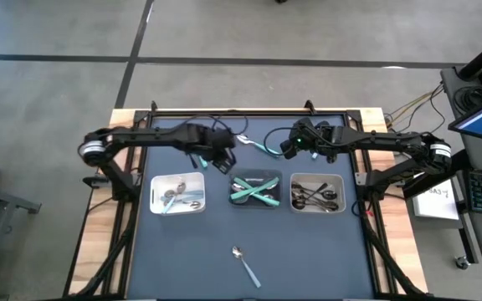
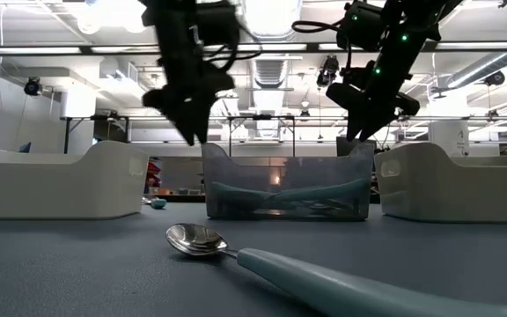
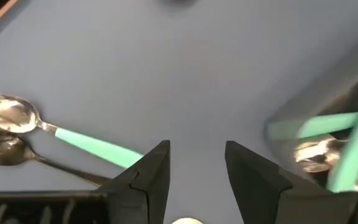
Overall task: Sort silverware by color (type)
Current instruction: Put the black spoon into the gray bin
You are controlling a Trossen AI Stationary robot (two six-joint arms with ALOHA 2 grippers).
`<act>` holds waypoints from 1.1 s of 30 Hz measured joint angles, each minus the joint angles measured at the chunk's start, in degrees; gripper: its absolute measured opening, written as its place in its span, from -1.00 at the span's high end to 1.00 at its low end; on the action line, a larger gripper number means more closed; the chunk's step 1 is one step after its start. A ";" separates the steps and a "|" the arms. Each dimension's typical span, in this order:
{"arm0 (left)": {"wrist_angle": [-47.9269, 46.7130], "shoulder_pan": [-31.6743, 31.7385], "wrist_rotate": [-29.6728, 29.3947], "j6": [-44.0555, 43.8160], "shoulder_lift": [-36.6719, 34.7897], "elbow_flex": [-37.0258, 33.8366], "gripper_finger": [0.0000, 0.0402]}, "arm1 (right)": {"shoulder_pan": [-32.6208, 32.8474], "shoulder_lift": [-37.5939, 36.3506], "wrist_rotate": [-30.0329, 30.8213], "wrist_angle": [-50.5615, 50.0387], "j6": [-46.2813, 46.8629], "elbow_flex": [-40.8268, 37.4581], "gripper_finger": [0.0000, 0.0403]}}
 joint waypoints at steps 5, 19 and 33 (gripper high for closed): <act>10.32 4.04 1.79 -1.63 -9.11 -14.03 0.32 | 0.00 0.00 -0.01 0.00 0.00 0.00 0.28; 17.58 12.43 -0.08 -9.16 -17.33 -31.38 0.32 | -0.01 0.00 0.00 0.00 0.00 0.00 0.28; 20.86 15.75 -0.04 -18.95 -11.70 -33.66 0.32 | -0.02 0.00 -0.01 0.02 0.00 0.00 0.28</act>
